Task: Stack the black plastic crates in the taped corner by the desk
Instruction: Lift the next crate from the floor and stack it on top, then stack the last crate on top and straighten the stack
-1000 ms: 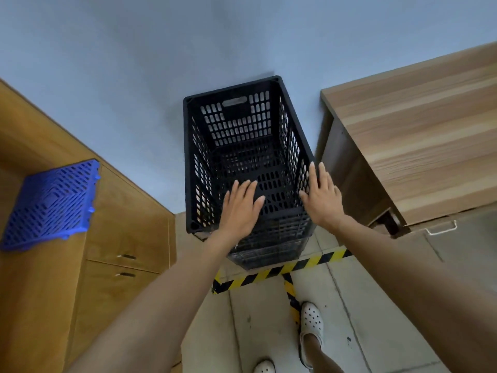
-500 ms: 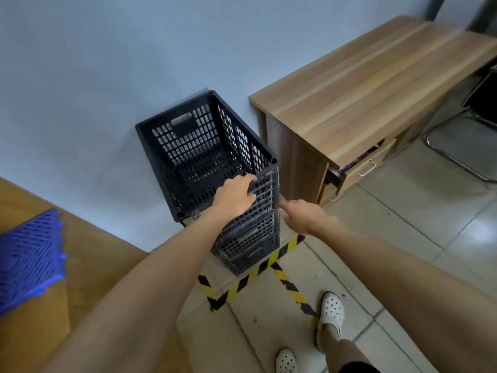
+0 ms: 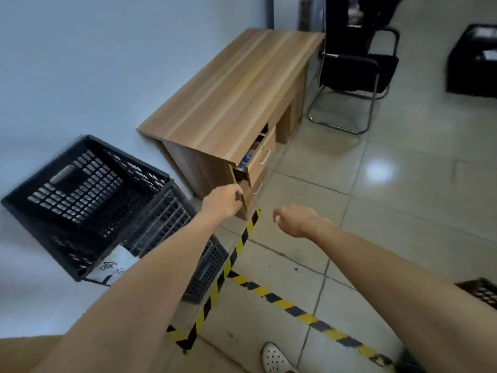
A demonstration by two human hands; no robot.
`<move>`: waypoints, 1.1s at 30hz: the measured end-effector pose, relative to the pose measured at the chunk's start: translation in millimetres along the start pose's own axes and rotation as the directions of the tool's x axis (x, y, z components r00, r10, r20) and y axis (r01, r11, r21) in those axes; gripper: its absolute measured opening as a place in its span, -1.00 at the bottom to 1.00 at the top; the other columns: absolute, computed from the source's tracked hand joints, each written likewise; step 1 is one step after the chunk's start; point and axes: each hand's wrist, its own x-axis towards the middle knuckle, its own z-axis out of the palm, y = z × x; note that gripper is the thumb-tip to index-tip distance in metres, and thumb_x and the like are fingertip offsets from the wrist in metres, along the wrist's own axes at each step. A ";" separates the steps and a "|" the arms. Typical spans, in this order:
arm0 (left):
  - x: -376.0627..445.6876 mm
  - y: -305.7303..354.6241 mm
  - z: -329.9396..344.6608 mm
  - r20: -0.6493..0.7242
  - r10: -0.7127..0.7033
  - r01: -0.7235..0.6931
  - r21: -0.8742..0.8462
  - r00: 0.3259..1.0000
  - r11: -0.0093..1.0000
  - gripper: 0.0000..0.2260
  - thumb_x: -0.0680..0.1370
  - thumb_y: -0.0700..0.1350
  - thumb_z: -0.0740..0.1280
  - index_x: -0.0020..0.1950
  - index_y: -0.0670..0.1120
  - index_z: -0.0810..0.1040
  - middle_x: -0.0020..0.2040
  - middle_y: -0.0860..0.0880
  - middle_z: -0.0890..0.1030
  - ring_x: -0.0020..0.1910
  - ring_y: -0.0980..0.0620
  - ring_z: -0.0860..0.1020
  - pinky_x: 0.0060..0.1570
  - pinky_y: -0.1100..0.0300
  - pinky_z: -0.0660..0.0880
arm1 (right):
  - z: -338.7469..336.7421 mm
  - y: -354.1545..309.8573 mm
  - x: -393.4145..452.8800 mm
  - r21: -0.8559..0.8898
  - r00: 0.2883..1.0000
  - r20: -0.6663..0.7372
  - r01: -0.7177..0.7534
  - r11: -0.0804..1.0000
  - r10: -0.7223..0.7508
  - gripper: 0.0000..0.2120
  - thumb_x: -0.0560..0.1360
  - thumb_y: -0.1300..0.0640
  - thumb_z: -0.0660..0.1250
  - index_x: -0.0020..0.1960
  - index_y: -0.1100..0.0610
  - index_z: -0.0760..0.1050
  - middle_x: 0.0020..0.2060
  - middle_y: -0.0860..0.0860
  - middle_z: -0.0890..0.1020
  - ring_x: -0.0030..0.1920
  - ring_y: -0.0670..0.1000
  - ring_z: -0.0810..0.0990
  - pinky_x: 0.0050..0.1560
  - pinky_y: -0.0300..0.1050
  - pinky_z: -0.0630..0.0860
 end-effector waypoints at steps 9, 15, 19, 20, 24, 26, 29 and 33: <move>-4.7 253.0 100.4 0.184 0.304 -0.332 0.151 0.935 0.931 -0.68 0.59 -0.05 0.25 0.34 0.10 0.46 0.25 -0.04 0.58 0.21 -0.10 0.55 0.17 0.02 0.51 | 41.5 203.8 -158.5 0.172 0.932 0.101 -0.361 0.916 0.348 -0.66 0.61 0.13 0.09 0.34 0.02 0.45 0.30 0.10 0.52 0.29 0.17 0.50 0.24 0.03 0.44; -48.4 398.2 166.3 0.269 0.378 -0.439 0.223 0.886 0.870 -0.65 0.58 -0.08 0.25 0.37 0.11 0.43 0.39 -0.03 0.48 0.35 -0.08 0.45 0.25 0.02 0.40 | 77.0 329.9 -300.2 0.204 0.831 0.124 -0.556 0.806 0.542 -0.64 0.60 0.17 0.09 0.35 0.05 0.43 0.31 0.11 0.51 0.28 0.18 0.51 0.21 0.02 0.45; -81.4 492.3 211.5 0.325 0.465 -0.537 0.184 0.824 0.823 -0.63 0.58 -0.09 0.27 0.39 0.06 0.42 0.38 -0.06 0.48 0.38 -0.10 0.43 0.29 0.04 0.37 | 95.3 398.5 -388.2 0.294 0.766 0.108 -0.634 0.716 0.634 -0.67 0.59 0.12 0.10 0.30 0.04 0.45 0.27 0.13 0.53 0.23 0.19 0.54 0.11 0.01 0.44; -89.4 511.9 223.7 0.352 0.483 -0.565 0.183 0.802 0.804 -0.62 0.57 -0.08 0.28 0.39 0.04 0.43 0.37 -0.08 0.49 0.36 -0.11 0.44 0.30 0.05 0.38 | 100.7 413.8 -408.9 0.306 0.749 0.110 -0.651 0.695 0.653 -0.69 0.58 0.12 0.11 0.28 0.04 0.47 0.25 0.12 0.54 0.20 0.19 0.55 0.10 0.01 0.45; -108.0 578.6 272.2 0.465 0.509 -0.644 0.193 0.725 0.741 -0.60 0.55 -0.05 0.29 0.40 0.03 0.41 0.37 -0.12 0.48 0.32 -0.13 0.47 0.31 -0.01 0.41 | 124.6 469.2 -483.4 0.345 0.656 0.127 -0.732 0.587 0.744 -0.71 0.58 0.12 0.13 0.24 0.07 0.50 0.21 0.11 0.57 0.19 0.18 0.56 0.16 0.04 0.48; -112.9 609.4 296.3 0.489 0.533 -0.680 0.187 0.690 0.709 -0.60 0.56 -0.04 0.28 0.40 0.02 0.42 0.37 -0.11 0.49 0.32 -0.13 0.48 0.31 -0.02 0.42 | 138.2 491.7 -512.6 0.383 0.601 0.133 -0.765 0.518 0.788 -0.70 0.58 0.13 0.12 0.25 0.07 0.49 0.21 0.12 0.56 0.20 0.18 0.55 0.14 0.02 0.47; -119.4 653.2 336.1 0.540 0.552 -0.718 0.148 0.635 0.680 -0.62 0.53 -0.01 0.30 0.36 0.03 0.45 0.33 -0.12 0.52 0.28 -0.14 0.50 0.29 -0.01 0.44 | 168.4 516.2 -541.8 0.450 0.518 0.162 -0.796 0.404 0.840 -0.71 0.56 0.12 0.13 0.21 0.06 0.51 0.17 0.13 0.59 0.14 0.20 0.58 0.08 0.01 0.50; -119.5 709.6 394.3 0.591 0.545 -0.689 0.027 0.595 0.724 -0.63 0.50 -0.01 0.35 0.30 0.01 0.50 0.25 -0.12 0.58 0.23 -0.13 0.53 0.25 0.03 0.46 | 202.9 543.4 -561.2 0.547 0.417 0.225 -0.802 0.240 0.881 -0.72 0.57 0.11 0.13 0.21 0.05 0.51 0.16 0.13 0.60 0.14 0.20 0.59 0.06 0.00 0.49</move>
